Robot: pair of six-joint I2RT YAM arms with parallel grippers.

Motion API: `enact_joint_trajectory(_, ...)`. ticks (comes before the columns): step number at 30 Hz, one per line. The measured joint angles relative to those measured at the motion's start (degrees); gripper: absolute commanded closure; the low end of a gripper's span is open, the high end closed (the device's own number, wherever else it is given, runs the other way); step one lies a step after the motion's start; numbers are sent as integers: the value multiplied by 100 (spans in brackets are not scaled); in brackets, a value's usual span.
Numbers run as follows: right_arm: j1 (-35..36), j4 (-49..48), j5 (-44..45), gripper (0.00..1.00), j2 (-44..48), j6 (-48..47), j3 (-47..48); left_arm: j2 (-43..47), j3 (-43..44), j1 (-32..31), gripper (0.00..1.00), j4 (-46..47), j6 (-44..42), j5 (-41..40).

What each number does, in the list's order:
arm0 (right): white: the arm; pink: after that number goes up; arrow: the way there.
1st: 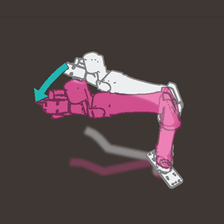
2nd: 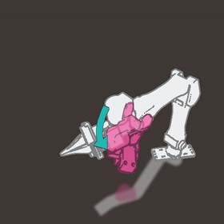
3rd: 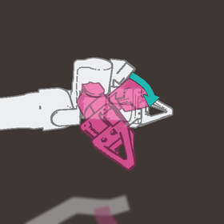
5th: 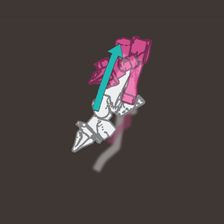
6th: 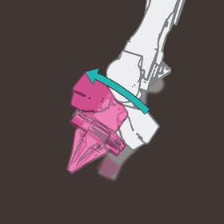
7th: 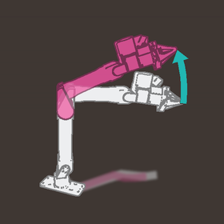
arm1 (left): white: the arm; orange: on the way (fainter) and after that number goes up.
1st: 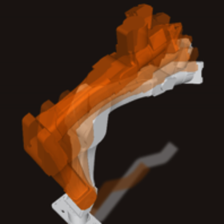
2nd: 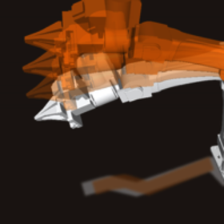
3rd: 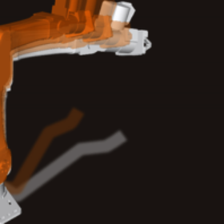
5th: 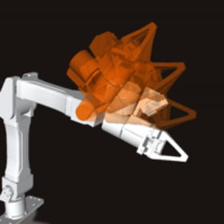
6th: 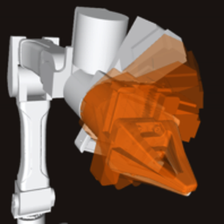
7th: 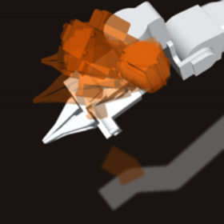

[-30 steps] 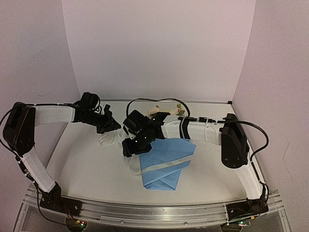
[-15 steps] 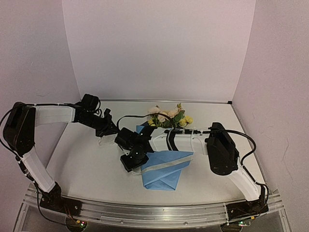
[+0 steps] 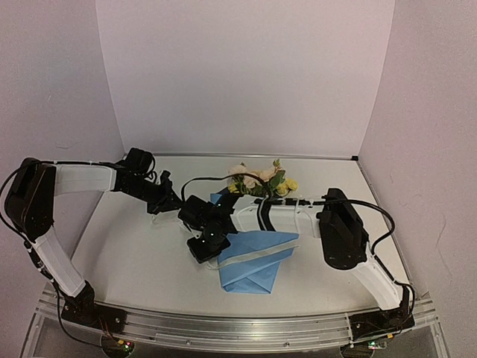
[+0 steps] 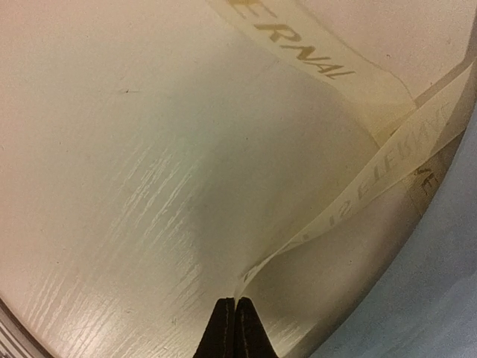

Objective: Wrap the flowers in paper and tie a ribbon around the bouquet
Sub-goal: Cross the ribbon over the folded bouquet.

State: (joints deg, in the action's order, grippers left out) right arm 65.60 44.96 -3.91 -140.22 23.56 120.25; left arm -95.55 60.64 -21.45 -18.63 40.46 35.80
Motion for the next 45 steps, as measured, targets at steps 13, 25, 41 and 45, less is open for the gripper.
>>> enact_joint_trajectory(13, -1196, -847, -607, 100, 1895, 1090, -976, 238, -667, -44, 99, 1262, 61, -89)
enact_joint_trajectory(25, -2861, -1899, -496, 100, 3287, 2579, -3813, -907, 2261, -2744, 96, 798, -2700, -395)
enact_joint_trajectory(41, -3089, -2454, -594, 100, 3504, 2801, -4222, -1495, 1827, -2934, 45, 123, -2775, -1215)
enact_joint_trajectory(45, -3092, -2422, -605, 100, 3504, 2616, -4181, -1139, 1759, -2502, 45, 243, -1702, -2023)
